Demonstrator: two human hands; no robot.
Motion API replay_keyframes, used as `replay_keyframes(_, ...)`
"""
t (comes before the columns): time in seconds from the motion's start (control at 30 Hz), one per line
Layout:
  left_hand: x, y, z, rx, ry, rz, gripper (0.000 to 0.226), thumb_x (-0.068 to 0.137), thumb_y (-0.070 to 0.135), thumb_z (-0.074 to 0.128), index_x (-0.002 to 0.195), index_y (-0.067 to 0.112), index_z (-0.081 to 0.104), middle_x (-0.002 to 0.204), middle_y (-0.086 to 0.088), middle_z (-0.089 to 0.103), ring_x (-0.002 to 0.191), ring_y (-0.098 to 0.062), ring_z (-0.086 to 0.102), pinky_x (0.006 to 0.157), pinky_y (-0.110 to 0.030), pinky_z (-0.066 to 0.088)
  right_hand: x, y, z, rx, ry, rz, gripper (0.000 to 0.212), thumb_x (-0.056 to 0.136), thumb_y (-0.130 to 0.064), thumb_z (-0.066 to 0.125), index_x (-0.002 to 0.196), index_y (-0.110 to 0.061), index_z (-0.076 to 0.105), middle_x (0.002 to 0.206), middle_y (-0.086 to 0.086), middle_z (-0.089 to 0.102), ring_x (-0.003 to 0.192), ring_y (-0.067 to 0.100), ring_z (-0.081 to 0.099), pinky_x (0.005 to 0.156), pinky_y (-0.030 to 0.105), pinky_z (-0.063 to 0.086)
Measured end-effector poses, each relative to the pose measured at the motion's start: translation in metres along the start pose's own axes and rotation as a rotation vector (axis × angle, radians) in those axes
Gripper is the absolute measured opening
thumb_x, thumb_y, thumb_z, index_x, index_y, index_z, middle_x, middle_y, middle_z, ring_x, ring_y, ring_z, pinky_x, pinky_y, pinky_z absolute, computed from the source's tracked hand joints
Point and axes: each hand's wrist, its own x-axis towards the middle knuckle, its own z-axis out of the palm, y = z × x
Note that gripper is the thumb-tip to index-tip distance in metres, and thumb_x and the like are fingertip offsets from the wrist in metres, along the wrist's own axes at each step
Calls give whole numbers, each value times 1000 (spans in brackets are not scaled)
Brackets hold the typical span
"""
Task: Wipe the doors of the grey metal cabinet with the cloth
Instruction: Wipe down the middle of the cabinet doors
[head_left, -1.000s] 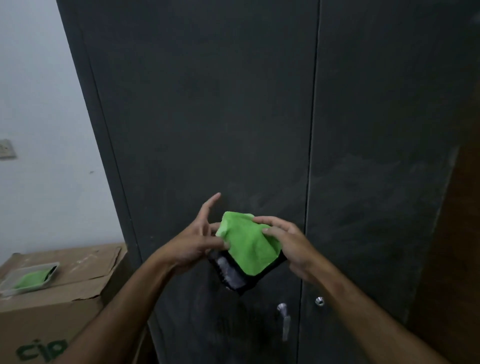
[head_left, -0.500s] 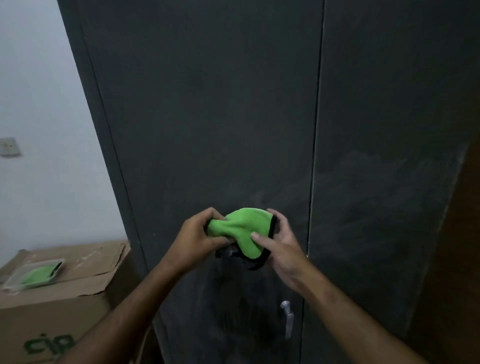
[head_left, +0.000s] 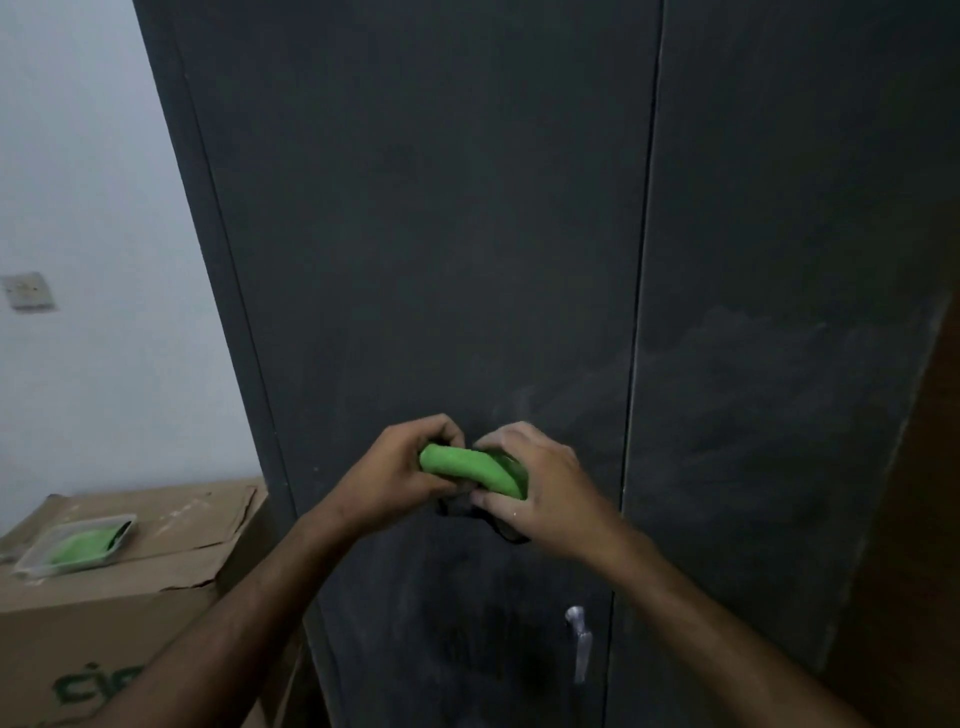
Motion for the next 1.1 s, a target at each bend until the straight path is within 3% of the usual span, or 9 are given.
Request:
replay_keyframes(0.1, 3, 1, -9, -35, 43, -6, 29, 80, 7, 87, 100, 18, 70, 92, -4, 73, 80, -18, 72, 69, -46, 61, 5, 0, 6, 137, 20, -63, 39, 92, -33, 67, 127, -38, 50, 108, -16, 65, 98, 10, 63, 92, 42, 49)
replay_keyframes(0.2, -3, -2, -15, -25, 85, 30, 44, 84, 19, 89, 122, 21, 67, 111, 5, 75, 102, -14, 74, 88, -35, 61, 19, 7, 5, 247, 162, -23, 46, 96, -20, 60, 131, -40, 38, 112, -12, 62, 98, 14, 64, 87, 37, 51)
replay_keyframes(0.33, -13, -21, -31, 433, 368, 167, 35, 93, 43, 72, 122, 24, 66, 120, 11, 67, 115, -10, 62, 99, -36, 52, 51, 23, -2, 191, 562, -95, 27, 96, -3, 58, 121, -11, 52, 121, 7, 50, 102, 12, 53, 88, 29, 46)
replay_keyframes(0.53, -4, -54, -41, 836, 625, 230, 52, 96, 38, 61, 140, 10, 58, 155, -15, 47, 152, -34, 35, 127, -53, 23, 104, 31, 3, -154, 910, 17, 26, 94, -21, 66, 120, -17, 68, 115, 8, 53, 103, 26, 49, 86, 43, 45)
replay_keyframes(0.6, 1, -66, -40, 847, 621, 245, 58, 99, 39, 58, 146, 6, 53, 161, -16, 42, 156, -34, 29, 128, -57, 20, 98, 24, 24, -218, 901, -47, 33, 89, -23, 69, 122, -24, 65, 111, 7, 55, 98, 29, 48, 81, 42, 40)
replay_keyframes(0.73, 6, -88, -39, 944, 605, 268, 66, 100, 42, 54, 155, 7, 45, 169, -16, 30, 161, -34, 18, 131, -55, 13, 50, 53, 76, -480, 567, -333, 36, 88, -22, 64, 123, -23, 69, 118, 5, 49, 96, 31, 50, 77, 46, 45)
replay_keyframes(0.87, 7, -102, -41, 1052, 611, 277, 73, 100, 48, 52, 161, 9, 36, 172, -15, 24, 162, -33, 14, 131, -53, 11, 55, 78, 20, -387, 811, -49, 48, 85, -18, 58, 132, -17, 66, 117, 8, 57, 97, 33, 50, 80, 43, 41)
replay_keyframes(0.97, 9, -106, -41, 1090, 631, 286, 75, 100, 49, 52, 161, 9, 34, 172, -15, 25, 161, -34, 16, 131, -53, 12, 96, 47, -8, -130, 1003, 18, 34, 86, -1, 60, 118, -10, 67, 116, 11, 61, 99, 32, 53, 87, 46, 47)
replay_keyframes(1.1, 9, -107, -46, 1113, 634, 313, 75, 100, 50, 53, 161, 10, 36, 172, -14, 25, 162, -33, 16, 131, -52, 12, 76, 42, 64, -367, 743, -274, 16, 87, -7, 67, 98, -18, 68, 119, 13, 58, 93, 36, 56, 80, 45, 49)
